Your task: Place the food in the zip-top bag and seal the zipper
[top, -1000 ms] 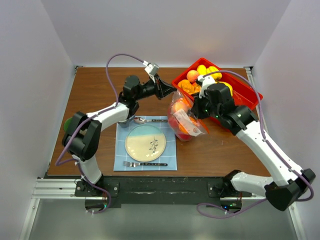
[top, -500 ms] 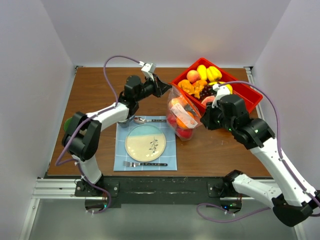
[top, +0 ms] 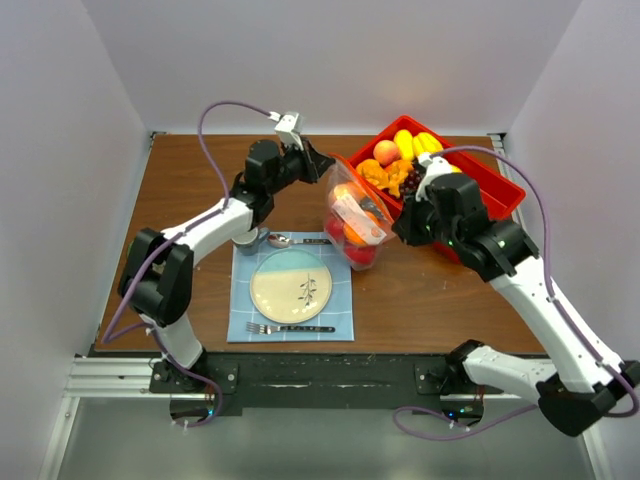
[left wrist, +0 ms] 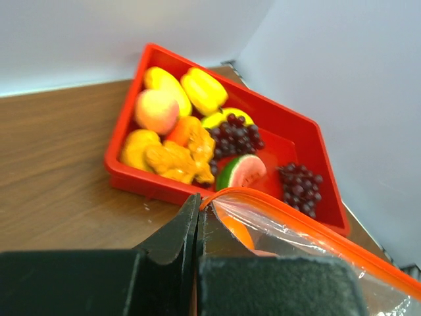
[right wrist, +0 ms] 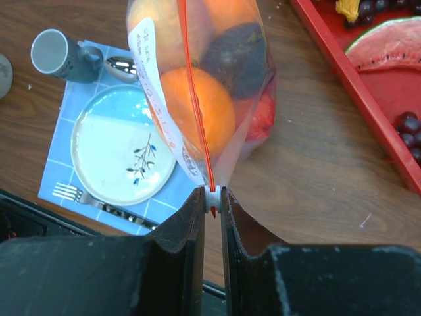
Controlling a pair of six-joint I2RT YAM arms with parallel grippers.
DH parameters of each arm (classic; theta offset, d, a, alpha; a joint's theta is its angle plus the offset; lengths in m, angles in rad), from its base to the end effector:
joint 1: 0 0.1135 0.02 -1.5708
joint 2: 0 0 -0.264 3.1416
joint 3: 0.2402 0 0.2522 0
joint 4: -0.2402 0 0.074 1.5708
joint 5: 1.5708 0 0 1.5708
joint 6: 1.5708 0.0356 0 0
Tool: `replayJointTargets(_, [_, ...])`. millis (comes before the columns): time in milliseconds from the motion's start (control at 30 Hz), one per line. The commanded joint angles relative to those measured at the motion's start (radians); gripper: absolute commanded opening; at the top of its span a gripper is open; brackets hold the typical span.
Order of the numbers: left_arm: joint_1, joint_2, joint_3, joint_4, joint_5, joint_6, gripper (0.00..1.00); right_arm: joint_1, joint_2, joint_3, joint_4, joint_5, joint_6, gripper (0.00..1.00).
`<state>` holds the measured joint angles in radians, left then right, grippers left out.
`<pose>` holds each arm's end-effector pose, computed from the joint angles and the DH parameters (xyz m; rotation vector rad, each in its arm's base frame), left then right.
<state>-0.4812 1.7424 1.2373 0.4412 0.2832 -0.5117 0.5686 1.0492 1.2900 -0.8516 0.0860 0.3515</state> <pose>0.3645 -0.2016 0.3007 0.2028 1.7149 -0.9793 0.1716 0.1060 0.3963 -0.1903 2.2031 0.4258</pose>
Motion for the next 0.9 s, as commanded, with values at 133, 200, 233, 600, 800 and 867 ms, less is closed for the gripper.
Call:
replayJointTargets(133, [0.141,-0.041,0.166,-0.122,-0.263,0.087,0.00,0.004,0.227,0.206,0.085,-0.066,0.046,0.15])
replayJointTargets(200, [0.164,-0.017,0.217,-0.179,-0.280,0.096,0.00,0.004,0.303,0.239,0.121,-0.083,0.056,0.14])
replayJointTargets(233, [0.173,-0.008,0.234,-0.197,-0.309,0.095,0.00,0.004,0.328,0.249,0.135,-0.095,0.070,0.14])
replayJointTargets(600, [0.230,0.244,0.487,-0.337,-0.294,0.136,0.17,-0.010,0.768,0.494,0.224,-0.072,0.145,0.14])
replayJointTargets(800, [0.233,0.253,0.493,-0.364,-0.292,0.144,0.82,-0.072,0.855,0.490,0.224,-0.037,0.198,0.14])
replayJointTargets(867, [0.233,0.224,0.472,-0.361,-0.289,0.136,0.98,-0.087,0.812,0.425,0.253,-0.012,0.205,0.16])
